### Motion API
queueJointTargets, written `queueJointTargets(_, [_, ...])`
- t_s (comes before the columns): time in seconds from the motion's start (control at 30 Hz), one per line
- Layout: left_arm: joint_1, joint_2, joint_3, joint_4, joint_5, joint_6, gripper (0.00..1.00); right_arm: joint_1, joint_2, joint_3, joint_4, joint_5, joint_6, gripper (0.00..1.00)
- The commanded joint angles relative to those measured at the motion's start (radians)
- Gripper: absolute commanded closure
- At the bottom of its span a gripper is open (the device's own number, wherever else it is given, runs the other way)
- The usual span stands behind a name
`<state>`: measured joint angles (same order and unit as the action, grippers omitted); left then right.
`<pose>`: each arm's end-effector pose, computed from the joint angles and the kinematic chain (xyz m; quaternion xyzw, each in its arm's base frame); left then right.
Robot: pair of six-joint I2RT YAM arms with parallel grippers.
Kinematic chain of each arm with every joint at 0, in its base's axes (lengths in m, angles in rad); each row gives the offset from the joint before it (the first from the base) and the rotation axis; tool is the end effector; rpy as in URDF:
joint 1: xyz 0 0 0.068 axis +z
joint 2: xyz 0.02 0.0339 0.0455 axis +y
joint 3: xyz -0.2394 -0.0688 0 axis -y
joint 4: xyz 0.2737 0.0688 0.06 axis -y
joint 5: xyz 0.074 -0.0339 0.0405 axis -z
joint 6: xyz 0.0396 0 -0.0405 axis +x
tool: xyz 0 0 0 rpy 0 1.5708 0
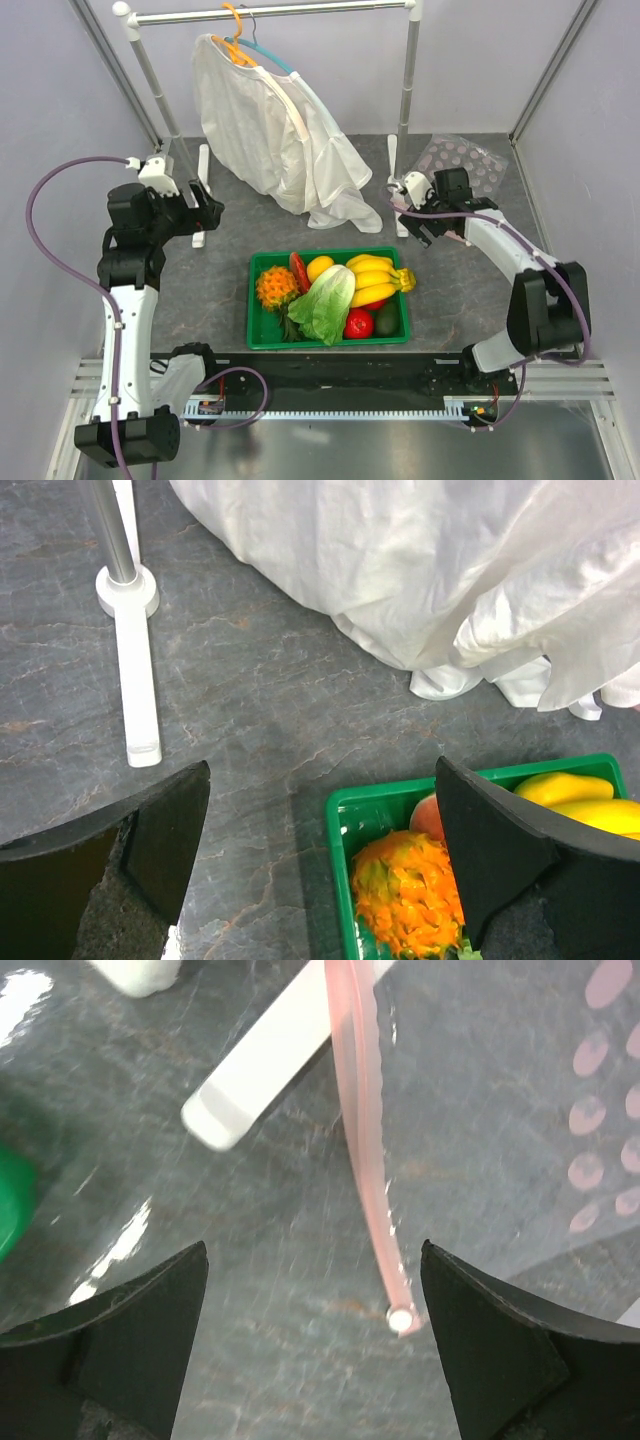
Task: Place the food in the zip-top bag and seal the zipper
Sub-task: Open the zipper of the food storage bag at the center of the board.
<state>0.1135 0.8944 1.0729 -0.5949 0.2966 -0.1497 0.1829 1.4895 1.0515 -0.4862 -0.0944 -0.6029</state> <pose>0.2310 0.0147 0.3626 -0.0288 0.8322 -0.1336 0.5374 0.3358 0.0659 0.1998 -0.3765 0.8692 -0.0224 0.3197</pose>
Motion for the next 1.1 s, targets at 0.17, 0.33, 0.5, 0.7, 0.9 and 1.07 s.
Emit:
queueJointTargets(0.17, [-0.002, 0.021, -0.027, 0.099, 0.009, -0.037, 0.00, 0.032, 0.233, 0.085, 0.227, 0.194, -0.069, 0.21])
queueJointTargets(0.33, [-0.002, 0.021, -0.047, 0.118, 0.001, -0.042, 0.00, 0.032, 0.285, 0.059, 0.311, 0.222, -0.086, 0.28])
queueJointTargets(0.5, [-0.002, 0.023, -0.062, 0.135, 0.019, -0.054, 0.00, 0.032, 0.322, 0.054, 0.359, 0.246, -0.087, 0.38])
queueJointTargets(0.7, [-0.002, 0.028, -0.057, 0.135, 0.019, -0.044, 0.00, 0.030, 0.362, 0.073, 0.379, 0.255, -0.081, 0.46])
queueJointTargets(0.9, [-0.002, 0.032, -0.054, 0.141, 0.029, -0.042, 0.00, 0.032, 0.354, 0.041, 0.423, 0.263, -0.101, 0.61])
queueJointTargets(1.07, [-0.003, 0.018, -0.065, 0.155, 0.067, -0.031, 0.00, 0.032, 0.319, 0.025, 0.420, 0.268, -0.090, 1.00])
